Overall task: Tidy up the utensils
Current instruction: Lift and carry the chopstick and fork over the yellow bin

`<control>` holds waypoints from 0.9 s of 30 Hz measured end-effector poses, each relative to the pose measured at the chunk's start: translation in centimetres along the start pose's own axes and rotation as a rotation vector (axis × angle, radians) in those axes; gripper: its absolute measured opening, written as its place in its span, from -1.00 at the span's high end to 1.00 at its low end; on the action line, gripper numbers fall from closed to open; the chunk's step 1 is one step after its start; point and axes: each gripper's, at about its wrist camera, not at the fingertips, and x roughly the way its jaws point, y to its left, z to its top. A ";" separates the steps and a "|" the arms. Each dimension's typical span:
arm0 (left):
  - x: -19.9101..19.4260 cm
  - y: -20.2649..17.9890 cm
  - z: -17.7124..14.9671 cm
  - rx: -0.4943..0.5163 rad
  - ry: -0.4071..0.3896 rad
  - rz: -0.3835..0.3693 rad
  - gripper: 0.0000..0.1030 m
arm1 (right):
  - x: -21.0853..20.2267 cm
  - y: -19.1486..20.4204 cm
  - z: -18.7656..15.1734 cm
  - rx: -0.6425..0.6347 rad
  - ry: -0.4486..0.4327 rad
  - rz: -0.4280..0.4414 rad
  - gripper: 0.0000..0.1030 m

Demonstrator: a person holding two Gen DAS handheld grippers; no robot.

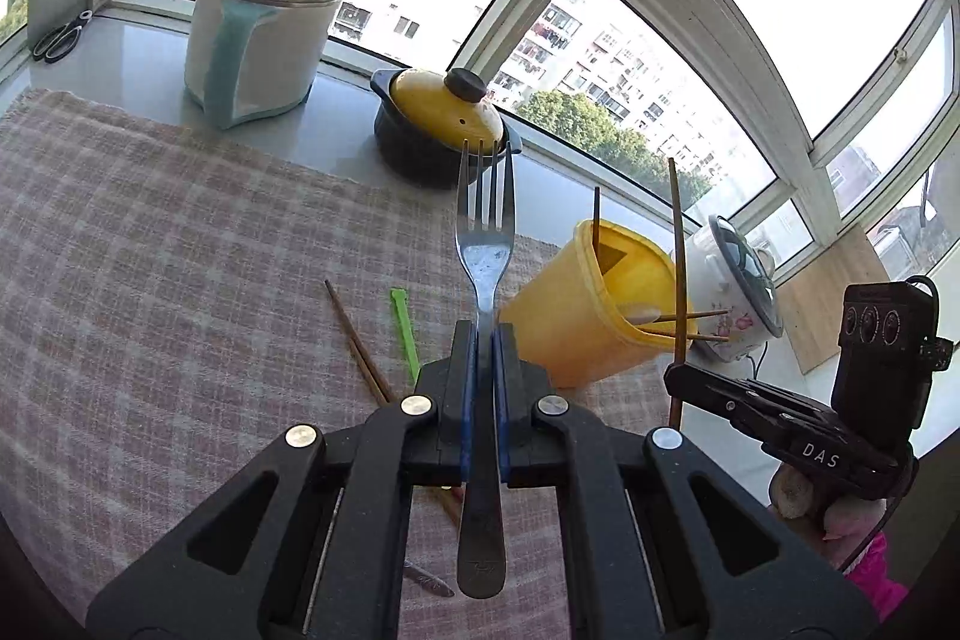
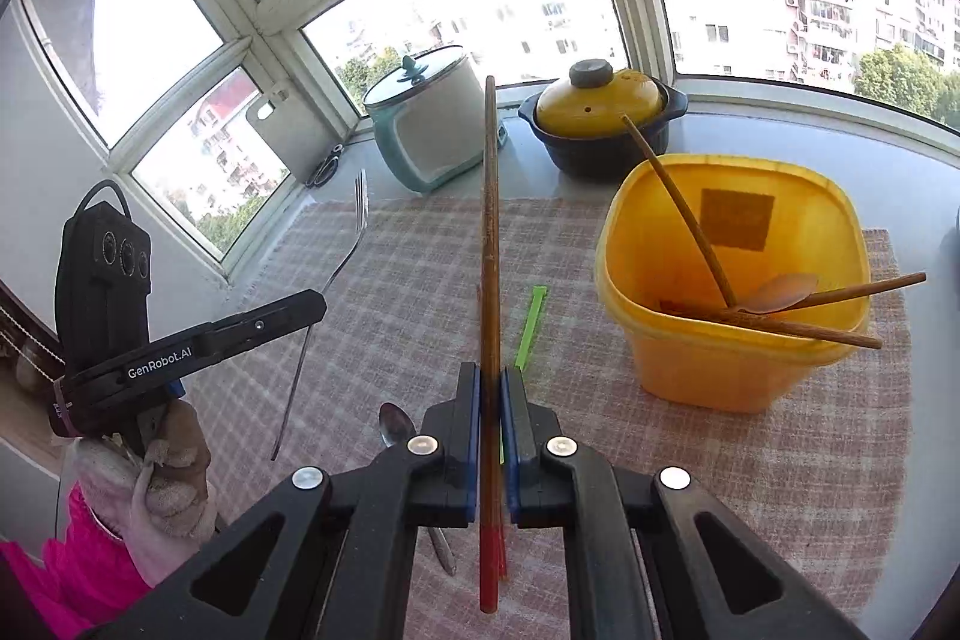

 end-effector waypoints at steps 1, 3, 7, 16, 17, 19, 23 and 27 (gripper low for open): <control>0.2 -0.6 0.3 0.007 -0.005 -0.008 0.94 | -0.5 -0.3 0.3 0.000 -0.011 -0.006 0.92; 0.9 -1.7 1.0 0.017 -0.012 -0.022 0.94 | -1.4 -1.1 0.9 0.001 -0.032 -0.016 0.92; 2.5 -3.8 2.0 0.034 -0.022 -0.046 0.94 | -2.7 -2.8 2.2 0.012 -0.067 -0.036 0.92; 6.8 -8.1 4.3 0.062 -0.028 -0.082 0.94 | -4.0 -6.3 5.5 0.033 -0.132 -0.062 0.92; 7.3 -8.5 4.5 0.064 -0.027 -0.084 0.94 | -4.1 -6.7 5.9 0.034 -0.136 -0.064 0.92; 8.3 -9.4 4.9 0.072 -0.030 -0.082 0.94 | -4.0 -7.4 6.5 0.035 -0.143 -0.069 0.92; 10.4 -10.8 5.8 0.099 -0.035 -0.071 0.94 | -3.5 -8.9 7.8 0.040 -0.151 -0.081 0.92; 12.4 -11.5 6.4 0.112 -0.030 -0.063 0.94 | -2.7 -10.3 8.8 0.056 -0.158 -0.084 0.92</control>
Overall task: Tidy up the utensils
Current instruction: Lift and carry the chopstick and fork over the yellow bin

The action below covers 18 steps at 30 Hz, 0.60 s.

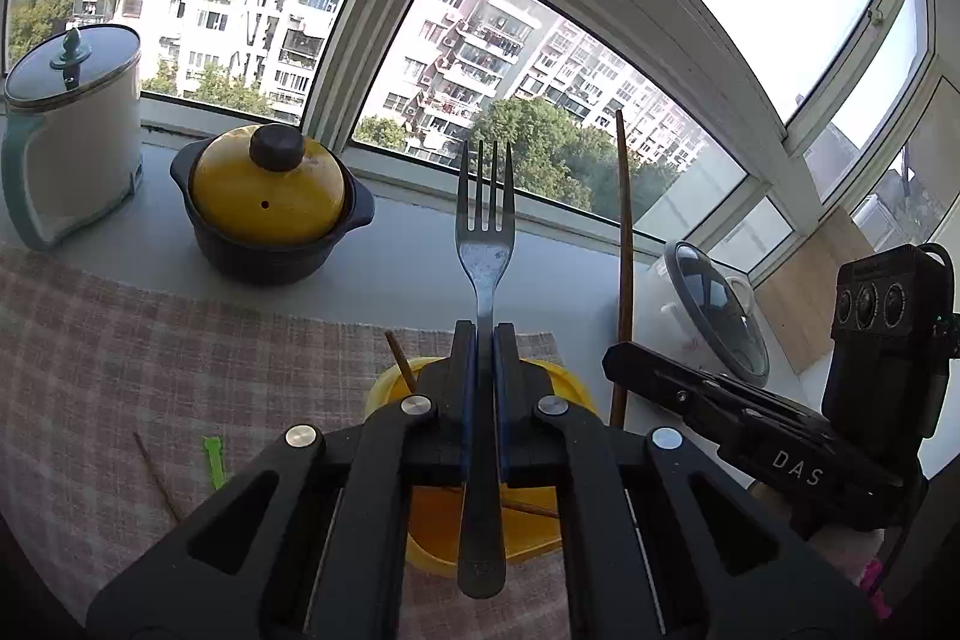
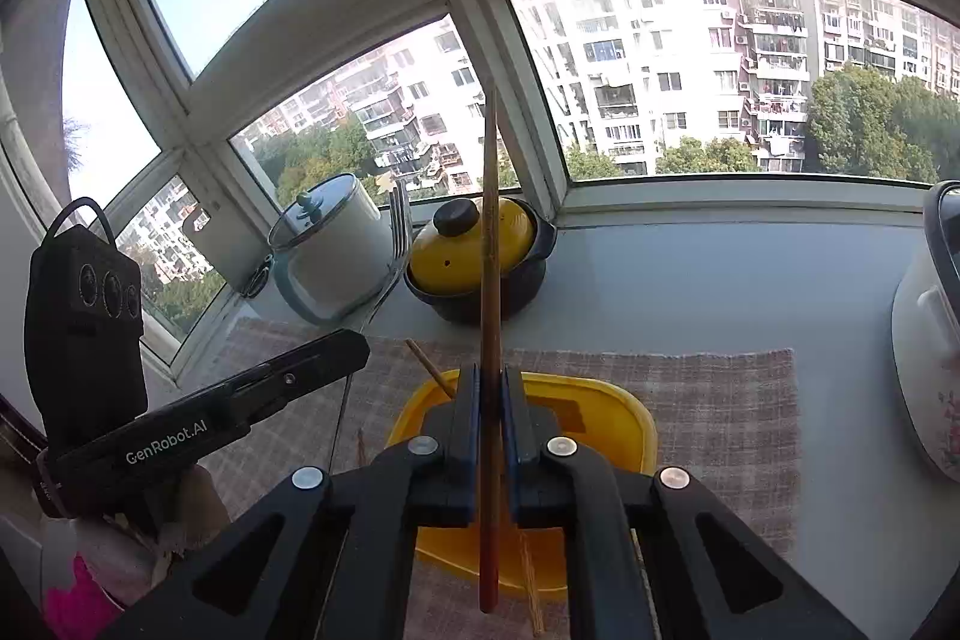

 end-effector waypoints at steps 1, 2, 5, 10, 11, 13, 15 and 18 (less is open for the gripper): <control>0.4 -0.1 0.1 0.004 0.000 0.001 0.94 | 0.2 -0.3 0.2 0.002 -0.002 0.000 0.92; 0.8 -0.2 0.2 0.010 -0.002 0.007 0.94 | 0.5 -0.5 0.4 0.000 -0.004 -0.001 0.92; 1.7 -0.4 0.3 0.027 -0.006 0.020 0.94 | 1.2 -0.9 1.0 -0.011 -0.007 -0.010 0.92; 2.6 -0.3 0.0 0.036 -0.015 0.031 0.94 | 2.5 -1.6 1.2 -0.026 -0.003 -0.013 0.92; 2.7 -0.2 -0.1 0.037 -0.018 0.031 0.94 | 2.7 -1.7 1.1 -0.026 -0.001 -0.010 0.92; 2.9 -0.1 -0.3 0.036 -0.023 0.035 0.94 | 3.0 -2.0 0.9 -0.025 0.004 -0.003 0.92; 3.1 0.0 -0.6 0.038 -0.033 0.041 0.94 | 3.3 -2.2 0.6 -0.022 0.006 -0.001 0.92; 3.3 0.2 -1.1 0.039 -0.052 0.045 0.94 | 3.5 -2.7 0.0 -0.007 0.011 0.004 0.92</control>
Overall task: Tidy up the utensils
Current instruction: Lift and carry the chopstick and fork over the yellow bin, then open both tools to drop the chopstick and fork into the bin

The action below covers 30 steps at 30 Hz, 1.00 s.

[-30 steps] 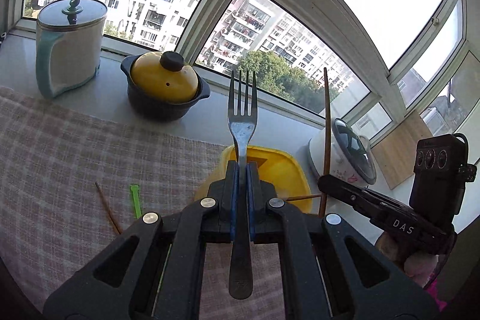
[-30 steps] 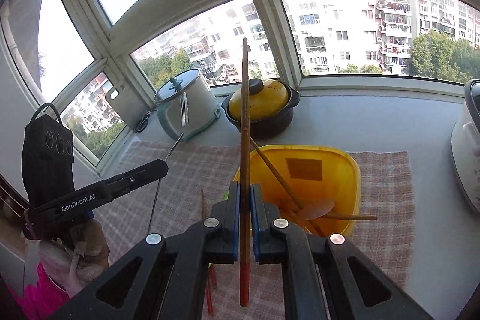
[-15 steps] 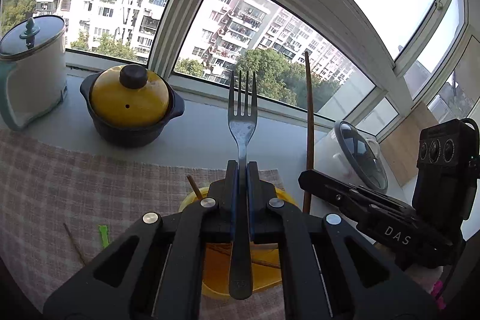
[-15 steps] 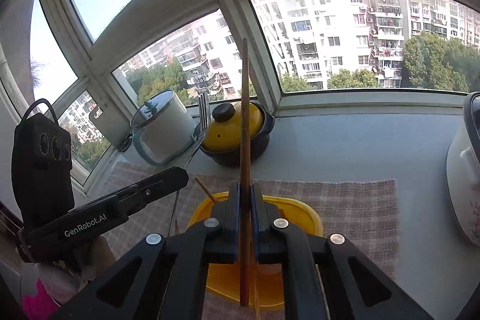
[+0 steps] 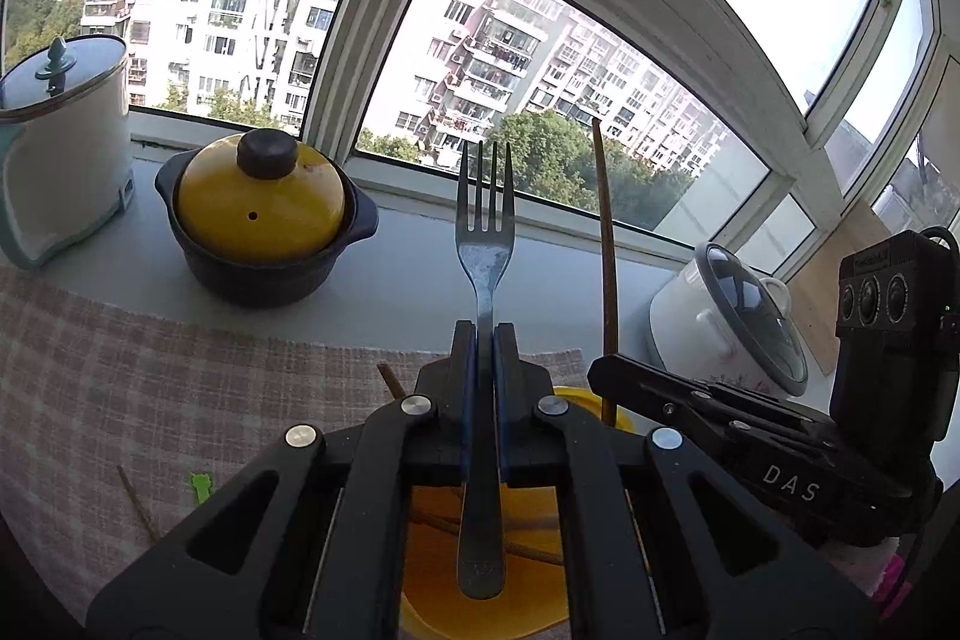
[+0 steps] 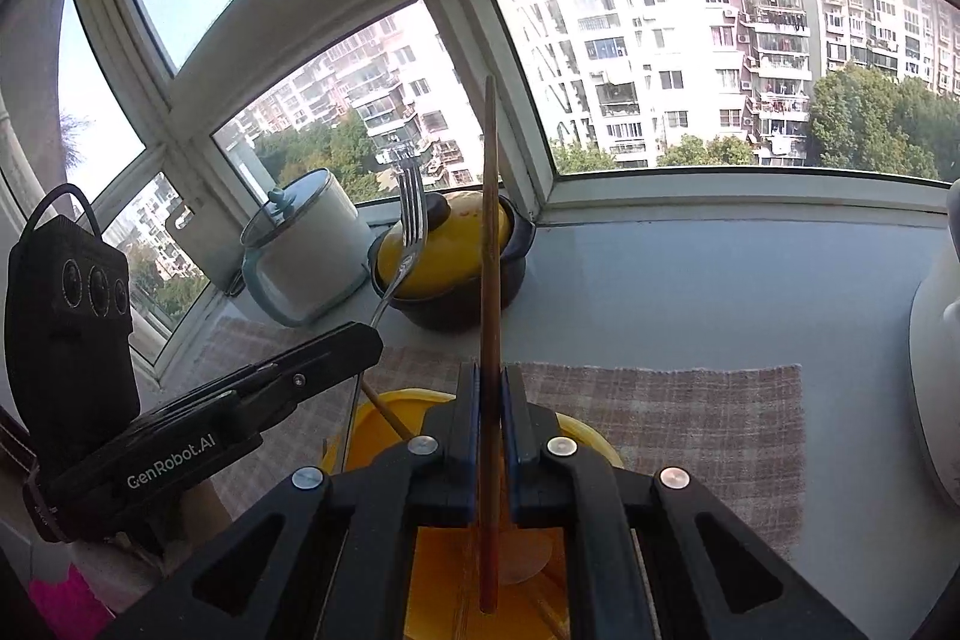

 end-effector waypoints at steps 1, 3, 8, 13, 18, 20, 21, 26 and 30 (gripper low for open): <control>0.0 0.0 -0.2 0.002 -0.006 0.001 0.94 | 0.1 -0.1 -0.3 0.001 0.004 -0.002 0.92; -0.1 -0.2 -0.7 0.016 -0.025 0.012 0.94 | 0.3 -0.2 -0.6 -0.001 0.012 -0.006 0.92; -0.4 -1.0 -1.9 0.085 -0.080 0.044 0.94 | 0.4 -0.4 -1.4 0.010 0.020 -0.003 0.92; -0.3 -1.3 -3.0 0.109 -0.067 0.044 0.94 | 0.5 -0.1 -1.8 0.008 0.026 -0.007 0.92; -0.7 -1.3 -3.5 0.125 -0.049 0.041 0.94 | 0.1 -0.2 -2.2 0.006 0.026 -0.008 0.92; -0.8 -1.4 -3.3 0.126 -0.026 0.039 0.93 | 0.0 -0.2 -2.1 0.005 0.026 -0.006 0.92; -0.9 -1.4 -3.3 0.127 -0.017 0.038 0.93 | 0.0 -0.2 -2.2 0.003 0.026 -0.007 0.92; -2.0 -1.0 -3.4 0.122 -0.030 0.049 0.91 | -0.1 0.0 -2.4 -0.002 0.030 0.002 0.92; -3.4 -0.9 -3.5 0.125 -0.049 0.048 0.91 | -0.3 0.2 -2.8 -0.013 0.031 -0.004 0.78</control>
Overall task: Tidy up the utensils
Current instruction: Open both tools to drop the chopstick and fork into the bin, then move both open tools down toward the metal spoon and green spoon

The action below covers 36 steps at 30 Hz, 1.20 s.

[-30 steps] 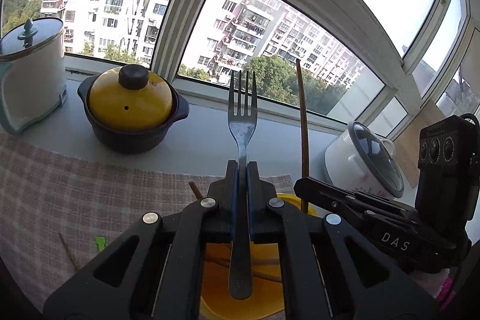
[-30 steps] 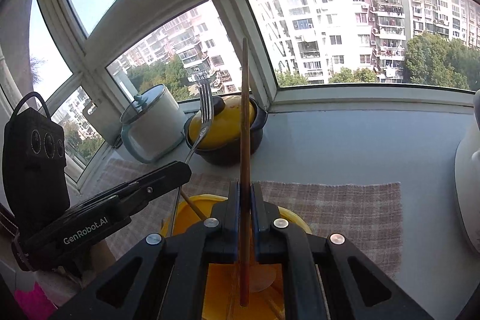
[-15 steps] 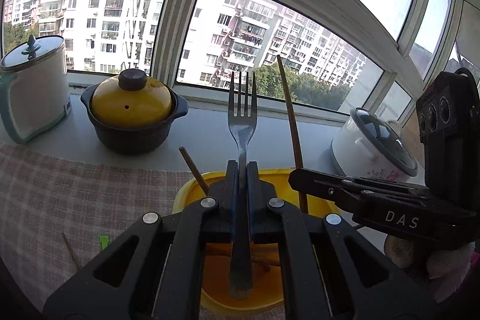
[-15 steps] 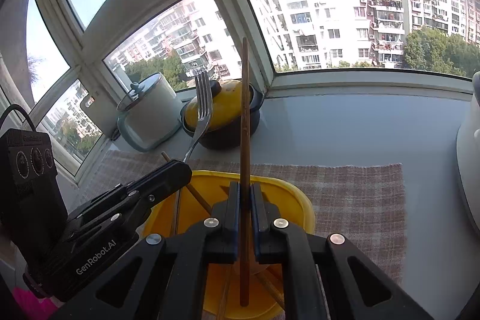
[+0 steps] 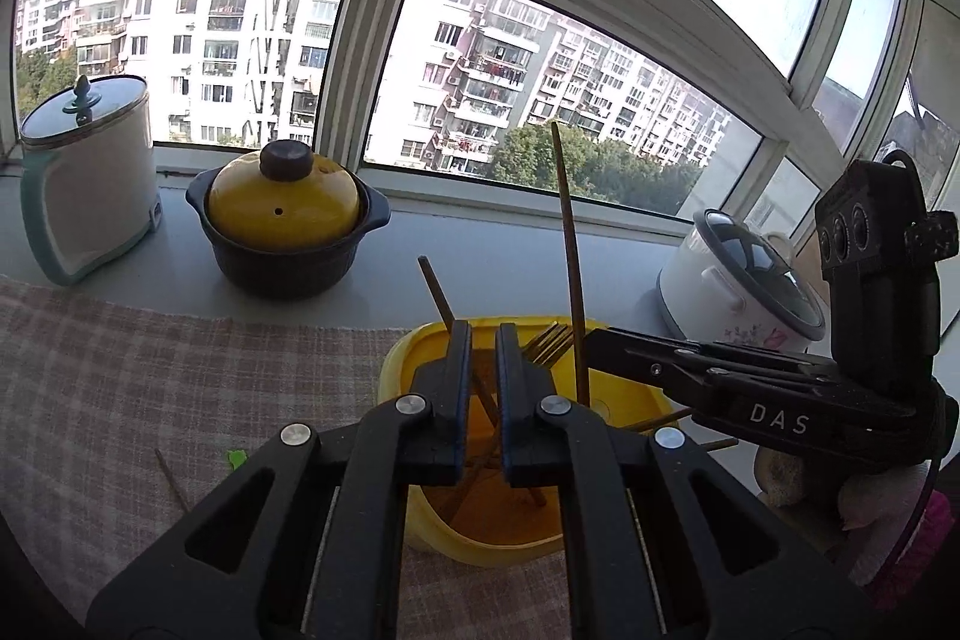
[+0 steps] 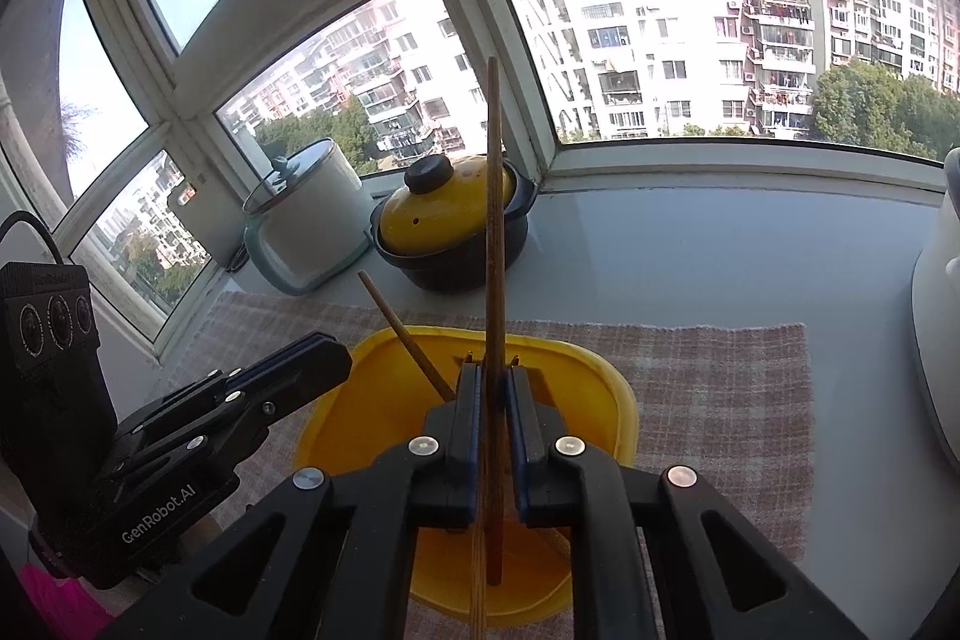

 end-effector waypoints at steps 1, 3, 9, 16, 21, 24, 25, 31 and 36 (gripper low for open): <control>-0.3 0.1 0.0 -0.001 -0.004 0.002 0.91 | -0.1 -0.1 -0.2 -0.002 -0.001 -0.002 0.67; -1.0 0.3 0.1 -0.010 -0.009 0.003 0.91 | -0.5 0.0 -0.4 0.001 -0.008 -0.012 0.50; -2.5 0.9 -0.2 -0.012 0.003 0.001 0.90 | -1.4 0.3 -0.9 0.009 -0.019 -0.033 0.41; -4.7 1.4 -1.1 -0.004 0.024 -0.005 0.52 | -3.4 1.8 -1.9 -0.012 -0.056 -0.074 -0.02; -6.6 2.0 -1.8 -0.001 0.044 -0.006 0.51 | -4.6 2.9 -2.8 -0.016 -0.076 -0.099 -0.16; -7.9 2.4 -2.2 0.005 0.047 -0.001 0.42 | -5.2 3.8 -3.6 -0.029 -0.092 -0.109 -0.39; -8.3 2.5 -2.4 0.003 0.046 -0.002 0.35 | -5.4 4.1 -3.8 -0.035 -0.096 -0.111 -0.44; -10.8 3.7 -3.5 0.018 0.046 0.039 0.05 | -6.1 6.0 -5.4 -0.043 -0.122 -0.141 -0.78; -12.9 5.2 -4.6 0.017 0.033 0.092 -0.25 | -6.1 7.0 -6.1 -0.035 -0.129 -0.153 -0.80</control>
